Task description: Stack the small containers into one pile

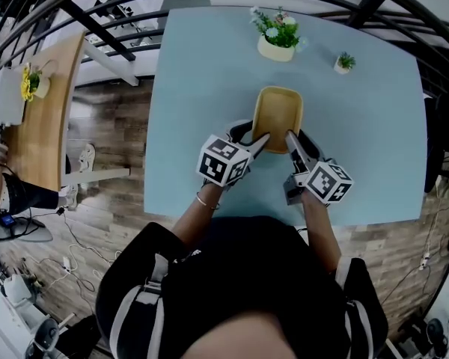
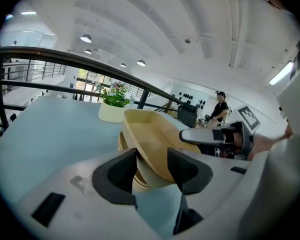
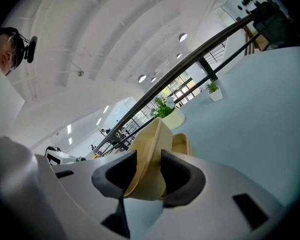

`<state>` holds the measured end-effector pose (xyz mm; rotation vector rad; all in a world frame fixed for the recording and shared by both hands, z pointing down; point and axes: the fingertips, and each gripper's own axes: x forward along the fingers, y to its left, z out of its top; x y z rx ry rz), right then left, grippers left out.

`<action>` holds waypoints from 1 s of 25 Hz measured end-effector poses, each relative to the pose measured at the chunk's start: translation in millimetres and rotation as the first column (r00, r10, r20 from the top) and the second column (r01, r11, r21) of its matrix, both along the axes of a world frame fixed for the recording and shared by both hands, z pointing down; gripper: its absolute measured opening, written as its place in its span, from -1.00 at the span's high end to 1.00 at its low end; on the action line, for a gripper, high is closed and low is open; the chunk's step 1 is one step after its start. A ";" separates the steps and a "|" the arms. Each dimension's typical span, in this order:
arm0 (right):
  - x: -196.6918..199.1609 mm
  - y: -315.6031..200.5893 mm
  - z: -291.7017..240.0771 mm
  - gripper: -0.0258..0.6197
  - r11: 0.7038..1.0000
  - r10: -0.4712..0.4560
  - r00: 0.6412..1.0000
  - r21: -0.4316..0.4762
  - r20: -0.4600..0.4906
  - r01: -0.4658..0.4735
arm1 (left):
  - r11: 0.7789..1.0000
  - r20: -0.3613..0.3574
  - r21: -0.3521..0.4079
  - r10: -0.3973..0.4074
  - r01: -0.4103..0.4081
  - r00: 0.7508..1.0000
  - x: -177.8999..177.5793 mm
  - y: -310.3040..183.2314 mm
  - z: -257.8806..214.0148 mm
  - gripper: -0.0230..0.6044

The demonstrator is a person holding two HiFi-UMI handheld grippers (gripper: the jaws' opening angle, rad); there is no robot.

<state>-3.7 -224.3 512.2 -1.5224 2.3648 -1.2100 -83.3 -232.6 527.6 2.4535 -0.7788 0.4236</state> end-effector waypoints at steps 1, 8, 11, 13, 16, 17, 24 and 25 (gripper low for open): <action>1.7 -2.7 1.2 0.44 1.000 0.001 1.000 -0.004 0.001 -0.001 | 1.000 0.003 0.002 0.001 -0.001 1.000 2.0 -2.4 0.4 0.35; 7.4 -17.1 13.0 0.44 0.999 -0.006 1.000 -0.035 0.013 0.006 | 1.000 0.012 0.001 -0.025 0.025 1.000 8.3 -17.6 8.2 0.35; 8.6 -21.8 19.1 0.44 0.999 -0.007 1.000 -0.048 0.014 0.008 | 1.000 0.018 -0.001 -0.029 0.029 0.999 10.2 -22.5 11.7 0.35; 8.8 -22.5 22.8 0.44 0.998 -0.011 1.000 -0.057 0.010 0.011 | 1.000 0.021 -0.007 -0.029 0.029 0.999 10.6 -23.3 14.3 0.35; 7.3 -22.6 28.0 0.43 0.997 -0.021 1.000 -0.071 0.011 0.022 | 1.000 0.036 -0.019 -0.021 0.022 0.999 9.7 -22.7 19.3 0.35; 6.6 -22.6 29.6 0.43 0.997 -0.023 1.000 -0.075 0.012 0.023 | 1.000 0.043 -0.023 -0.017 0.018 0.999 9.3 -22.3 21.3 0.35; 7.2 -21.5 39.1 0.40 0.996 -0.024 1.000 -0.091 0.002 0.024 | 0.999 0.065 -0.043 0.004 -0.001 0.998 10.7 -21.4 31.7 0.35; 7.4 -21.2 39.9 0.39 0.995 -0.023 1.000 -0.093 0.002 0.023 | 0.999 0.067 -0.047 0.007 -0.004 0.998 10.6 -21.0 32.8 0.35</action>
